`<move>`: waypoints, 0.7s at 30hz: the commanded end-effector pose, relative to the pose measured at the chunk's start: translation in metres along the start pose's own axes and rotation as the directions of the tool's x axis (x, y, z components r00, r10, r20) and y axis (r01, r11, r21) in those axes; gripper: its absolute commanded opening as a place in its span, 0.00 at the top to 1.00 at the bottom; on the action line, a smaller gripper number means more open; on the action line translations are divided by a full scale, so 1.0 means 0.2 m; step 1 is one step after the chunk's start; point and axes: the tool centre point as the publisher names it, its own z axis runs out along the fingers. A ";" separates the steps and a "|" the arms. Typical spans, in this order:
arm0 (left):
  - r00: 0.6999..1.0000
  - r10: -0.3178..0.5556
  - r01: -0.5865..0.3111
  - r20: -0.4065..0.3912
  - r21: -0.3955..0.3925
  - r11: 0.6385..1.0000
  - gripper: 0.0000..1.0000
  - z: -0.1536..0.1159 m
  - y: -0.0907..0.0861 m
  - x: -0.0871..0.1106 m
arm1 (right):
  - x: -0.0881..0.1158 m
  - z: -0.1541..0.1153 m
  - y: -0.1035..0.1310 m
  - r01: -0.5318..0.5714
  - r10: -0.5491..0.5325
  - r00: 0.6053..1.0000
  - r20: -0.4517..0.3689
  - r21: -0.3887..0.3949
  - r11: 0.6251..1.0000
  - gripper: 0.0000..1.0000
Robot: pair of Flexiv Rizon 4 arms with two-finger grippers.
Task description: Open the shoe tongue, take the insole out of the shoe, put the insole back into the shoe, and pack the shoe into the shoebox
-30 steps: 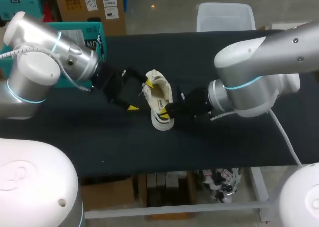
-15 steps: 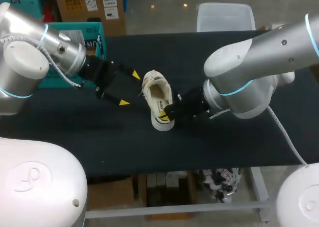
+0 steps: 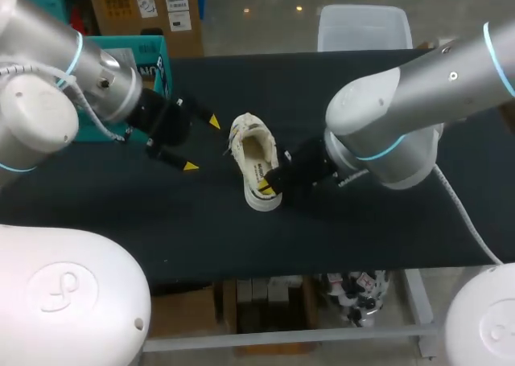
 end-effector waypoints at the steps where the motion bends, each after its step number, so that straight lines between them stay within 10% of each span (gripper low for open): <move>1: 0.930 -0.368 0.367 -0.009 -0.038 0.929 0.00 -0.02 -0.02 -0.04 | 0.01 0.02 0.01 0.008 -0.008 0.999 0.031 -0.001 1.000 1.00; 3: 0.785 -0.609 0.617 -0.115 0.053 0.785 0.00 -0.03 0.02 -0.06 | 0.01 0.01 0.01 0.013 -0.013 1.000 0.025 0.001 1.000 1.00; 5: 0.573 -0.813 0.816 -0.102 -0.017 0.577 0.00 -0.03 0.08 -0.06 | 0.01 0.01 0.01 0.017 -0.017 1.000 0.023 0.001 1.000 1.00; 6: 0.527 -0.846 0.848 -0.073 -0.024 0.530 0.00 -0.04 0.10 -0.05 | 0.01 0.01 0.02 0.019 -0.019 1.000 0.021 0.001 1.000 1.00; 8: 0.529 -0.846 0.845 0.065 -0.136 0.518 0.00 -0.07 0.11 -0.07 | 0.01 0.01 0.02 0.021 -0.021 1.000 0.021 0.002 1.000 1.00; 19: 0.529 -0.846 0.845 0.065 -0.136 0.518 0.00 -0.07 0.11 -0.07 | 0.00 0.00 0.05 0.066 -0.064 0.997 0.047 -0.041 0.997 1.00; 21: 0.297 -0.939 0.952 0.173 -0.129 0.278 0.00 -0.05 0.06 -0.11 | 0.01 0.00 0.05 0.069 -0.067 0.997 0.047 -0.043 0.997 1.00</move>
